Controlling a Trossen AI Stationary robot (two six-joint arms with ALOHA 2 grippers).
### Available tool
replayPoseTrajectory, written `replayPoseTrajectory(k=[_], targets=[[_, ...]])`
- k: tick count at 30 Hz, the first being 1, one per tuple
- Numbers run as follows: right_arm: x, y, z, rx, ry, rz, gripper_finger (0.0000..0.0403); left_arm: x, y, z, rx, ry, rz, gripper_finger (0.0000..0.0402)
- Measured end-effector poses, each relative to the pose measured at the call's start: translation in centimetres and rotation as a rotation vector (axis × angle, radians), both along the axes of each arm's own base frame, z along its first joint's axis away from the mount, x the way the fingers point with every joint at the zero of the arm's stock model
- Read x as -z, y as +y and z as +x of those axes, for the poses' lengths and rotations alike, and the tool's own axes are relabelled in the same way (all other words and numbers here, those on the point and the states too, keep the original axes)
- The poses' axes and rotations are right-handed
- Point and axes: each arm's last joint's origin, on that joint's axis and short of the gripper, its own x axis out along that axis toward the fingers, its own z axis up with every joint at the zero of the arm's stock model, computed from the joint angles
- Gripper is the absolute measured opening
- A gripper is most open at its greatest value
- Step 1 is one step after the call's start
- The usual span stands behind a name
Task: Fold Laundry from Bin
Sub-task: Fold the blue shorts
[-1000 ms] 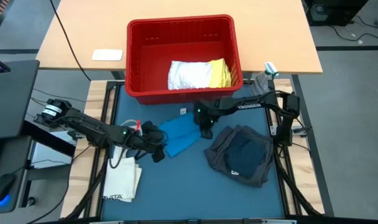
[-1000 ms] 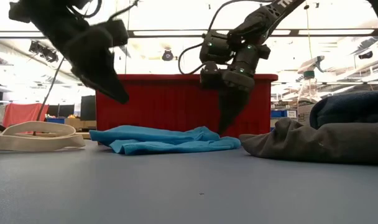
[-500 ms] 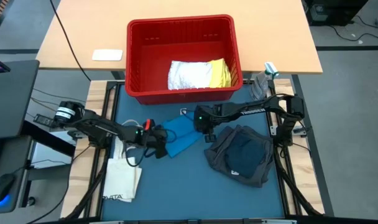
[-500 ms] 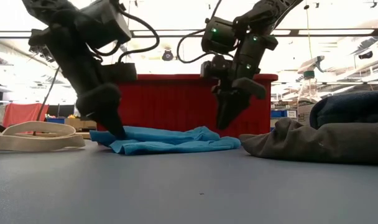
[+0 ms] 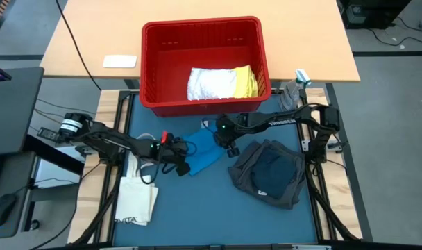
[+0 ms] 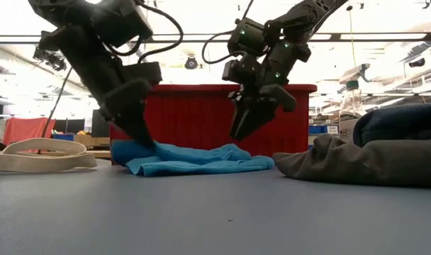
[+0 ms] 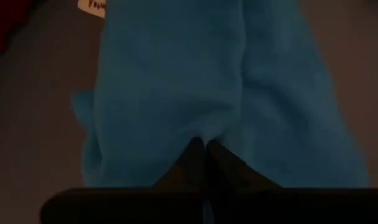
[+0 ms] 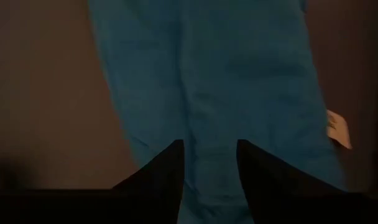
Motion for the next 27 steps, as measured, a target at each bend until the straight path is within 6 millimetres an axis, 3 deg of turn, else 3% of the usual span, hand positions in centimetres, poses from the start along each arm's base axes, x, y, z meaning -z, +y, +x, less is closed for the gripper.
replayPoseTrajectory(k=[8, 13, 20, 24, 27], targets=[[1.8, -0.9, -1.1, -0.055, 0.017, -0.026, 0.0156, -3.5, -0.2, 1.3, -0.019, -0.127, -0.032, 0.0004], [1.7, -1.5, -0.8, -0.043, -0.030, -0.038, 0.0156, -5.0, -0.1, 1.8, -0.020, -0.173, -0.036, 0.0003], [4.2, -1.5, -0.2, -0.031, 0.023, 0.008, 0.0150, -5.4, -0.2, 1.9, -0.042, -0.180, -0.055, 0.0003], [4.3, -0.9, -0.3, 0.000, 0.060, 0.011, 0.0137, -5.2, -0.2, 1.7, -0.062, -0.161, -0.079, 0.0003], [4.3, -0.9, -0.3, 0.014, 0.063, 0.001, 0.0104, -5.0, -0.2, 1.6, -0.060, -0.142, -0.082, 0.0003]])
